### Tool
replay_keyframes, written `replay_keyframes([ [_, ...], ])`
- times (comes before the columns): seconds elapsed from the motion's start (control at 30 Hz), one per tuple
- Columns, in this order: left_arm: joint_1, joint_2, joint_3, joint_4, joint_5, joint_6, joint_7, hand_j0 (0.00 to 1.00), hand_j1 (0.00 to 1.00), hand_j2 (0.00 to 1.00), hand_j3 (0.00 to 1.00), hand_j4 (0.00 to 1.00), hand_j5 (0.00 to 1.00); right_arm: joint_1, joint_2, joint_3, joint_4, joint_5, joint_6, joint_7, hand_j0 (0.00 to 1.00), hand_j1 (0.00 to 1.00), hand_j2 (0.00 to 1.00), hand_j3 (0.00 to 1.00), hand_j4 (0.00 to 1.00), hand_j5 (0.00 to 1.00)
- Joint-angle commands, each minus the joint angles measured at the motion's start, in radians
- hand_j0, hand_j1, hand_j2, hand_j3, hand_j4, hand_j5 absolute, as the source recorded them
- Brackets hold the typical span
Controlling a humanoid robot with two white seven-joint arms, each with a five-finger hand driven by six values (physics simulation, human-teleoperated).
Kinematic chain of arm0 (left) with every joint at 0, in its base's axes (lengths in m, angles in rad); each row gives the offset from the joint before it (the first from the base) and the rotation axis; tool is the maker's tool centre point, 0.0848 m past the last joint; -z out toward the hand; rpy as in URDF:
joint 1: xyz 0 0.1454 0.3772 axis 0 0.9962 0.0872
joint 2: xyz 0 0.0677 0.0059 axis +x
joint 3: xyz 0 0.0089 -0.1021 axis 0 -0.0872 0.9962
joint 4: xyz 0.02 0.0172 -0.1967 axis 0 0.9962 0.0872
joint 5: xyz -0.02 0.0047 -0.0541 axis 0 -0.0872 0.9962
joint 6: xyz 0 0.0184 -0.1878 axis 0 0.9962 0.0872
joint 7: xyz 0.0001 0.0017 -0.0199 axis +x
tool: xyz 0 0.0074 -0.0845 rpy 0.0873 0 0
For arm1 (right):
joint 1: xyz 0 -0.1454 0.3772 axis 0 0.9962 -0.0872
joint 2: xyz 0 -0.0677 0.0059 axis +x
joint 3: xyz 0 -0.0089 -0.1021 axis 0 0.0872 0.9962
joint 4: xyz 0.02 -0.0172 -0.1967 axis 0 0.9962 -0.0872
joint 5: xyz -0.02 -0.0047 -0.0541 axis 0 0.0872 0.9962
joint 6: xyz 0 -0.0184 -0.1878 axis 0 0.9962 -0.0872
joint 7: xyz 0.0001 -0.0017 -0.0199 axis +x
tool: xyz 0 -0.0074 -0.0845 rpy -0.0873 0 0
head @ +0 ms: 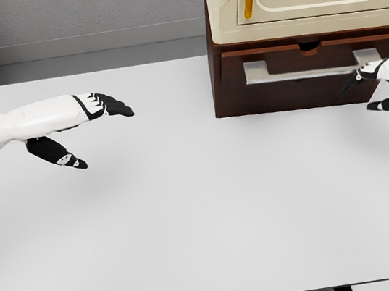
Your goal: Put the switch into the drawer with left arm, and close the drawer with right arm
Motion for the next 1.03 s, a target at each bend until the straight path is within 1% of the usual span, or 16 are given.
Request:
replay_keyframes([
  [0.0, 0.0, 0.0, -0.001, 0.0, 0.007, 0.003, 0.0, 1.0, 1.0, 1.0, 1.0, 1.0, 1.0, 0.0, 0.0, 0.017, 0.019, -0.002, 0.002, -0.004, 0.69, 0.69, 0.69, 0.69, 0.69, 0.69],
  [0.17, 0.002, 0.0, 0.001, 0.0, 0.007, 0.003, 0.0, 1.0, 1.0, 1.0, 1.0, 1.0, 1.0, -0.031, 0.008, 0.045, 0.031, -0.002, 0.002, -0.004, 0.69, 0.69, 0.69, 0.69, 0.69, 0.69],
  [0.27, 0.0, 0.0, 0.001, -0.001, 0.007, 0.003, 0.0, 1.0, 1.0, 1.0, 1.0, 1.0, 1.0, -0.021, -0.001, 0.045, 0.022, -0.002, 0.002, -0.004, 0.69, 0.69, 0.69, 0.69, 0.69, 0.69],
  [0.3, 0.002, 0.0, 0.001, -0.001, 0.007, 0.003, 0.0, 1.0, 1.0, 1.0, 1.0, 1.0, 1.0, -0.011, -0.003, 0.045, -0.004, 0.001, 0.002, -0.004, 0.69, 0.69, 0.69, 0.69, 0.69, 0.69],
  [0.33, 0.002, 0.0, 0.001, -0.001, 0.006, 0.003, 0.0, 1.0, 1.0, 1.0, 1.0, 1.0, 1.0, 0.014, -0.01, 0.042, -0.058, 0.004, 0.002, -0.004, 0.69, 0.69, 0.69, 0.69, 0.69, 0.69],
  [0.37, 0.002, 0.0, 0.001, 0.0, 0.007, 0.003, 0.0, 1.0, 1.0, 1.0, 1.0, 1.0, 1.0, 0.046, -0.038, 0.037, -0.119, 0.006, 0.002, -0.004, 0.69, 0.69, 0.69, 0.69, 0.69, 0.69],
  [0.4, 0.0, 0.0, 0.001, 0.0, 0.006, 0.003, 0.0, 1.0, 1.0, 1.0, 1.0, 1.0, 1.0, 0.077, -0.043, 0.037, -0.16, 0.007, 0.002, -0.004, 0.76, 0.76, 0.76, 0.76, 0.76, 0.76],
  [0.43, 0.002, 0.002, 0.001, 0.0, 0.006, 0.003, 0.0, 1.0, 1.0, 1.0, 1.0, 1.0, 1.0, 0.1, -0.044, 0.037, -0.214, 0.007, 0.002, -0.004, 0.97, 0.97, 0.97, 0.97, 0.97, 0.97],
  [0.47, 0.002, 0.002, 0.001, 0.0, 0.007, 0.003, 0.0, 1.0, 1.0, 1.0, 1.0, 1.0, 1.0, 0.115, -0.046, 0.037, -0.257, 0.015, 0.002, -0.004, 1.0, 1.0, 1.0, 1.0, 1.0, 1.0],
  [0.5, 0.0, 0.002, 0.001, -0.001, 0.007, 0.003, 0.0, 1.0, 1.0, 1.0, 1.0, 1.0, 1.0, 0.118, -0.046, 0.037, -0.274, 0.027, 0.002, -0.004, 1.0, 1.0, 1.0, 1.0, 1.0, 1.0],
  [0.63, 0.002, -0.001, -0.001, 0.003, 0.007, 0.003, 0.0, 1.0, 1.0, 1.0, 1.0, 1.0, 1.0, 0.126, -0.044, 0.036, -0.283, 0.026, 0.002, -0.004, 1.0, 1.0, 1.0, 1.0, 1.0, 1.0],
  [0.7, 0.0, -0.015, -0.001, 0.045, 0.009, 0.003, 0.0, 1.0, 1.0, 1.0, 1.0, 1.0, 1.0, 0.127, -0.044, 0.036, -0.283, 0.026, 0.002, -0.004, 1.0, 1.0, 1.0, 1.0, 1.0, 1.0],
  [0.77, 0.0, -0.014, 0.001, 0.071, 0.009, 0.003, 0.0, 1.0, 1.0, 1.0, 1.0, 1.0, 1.0, 0.126, -0.043, 0.036, -0.283, 0.026, 0.002, -0.004, 1.0, 1.0, 1.0, 1.0, 1.0, 1.0],
  [0.8, 0.002, -0.015, 0.001, 0.105, 0.009, 0.003, 0.0, 1.0, 1.0, 1.0, 1.0, 1.0, 1.0, 0.126, -0.043, 0.037, -0.283, 0.026, 0.002, -0.004, 1.0, 1.0, 1.0, 1.0, 1.0, 1.0],
  [0.83, 0.0, -0.015, 0.001, 0.115, 0.009, 0.003, 0.0, 1.0, 1.0, 1.0, 1.0, 1.0, 1.0, 0.126, -0.043, 0.037, -0.283, 0.026, 0.002, -0.004, 1.0, 1.0, 1.0, 1.0, 1.0, 1.0],
  [1.0, 0.008, -0.015, -0.004, 0.112, 0.009, 0.003, 0.0, 1.0, 1.0, 1.0, 1.0, 1.0, 1.0, 0.126, -0.043, 0.037, -0.277, 0.026, 0.002, -0.004, 1.0, 1.0, 1.0, 1.0, 1.0, 1.0],
])
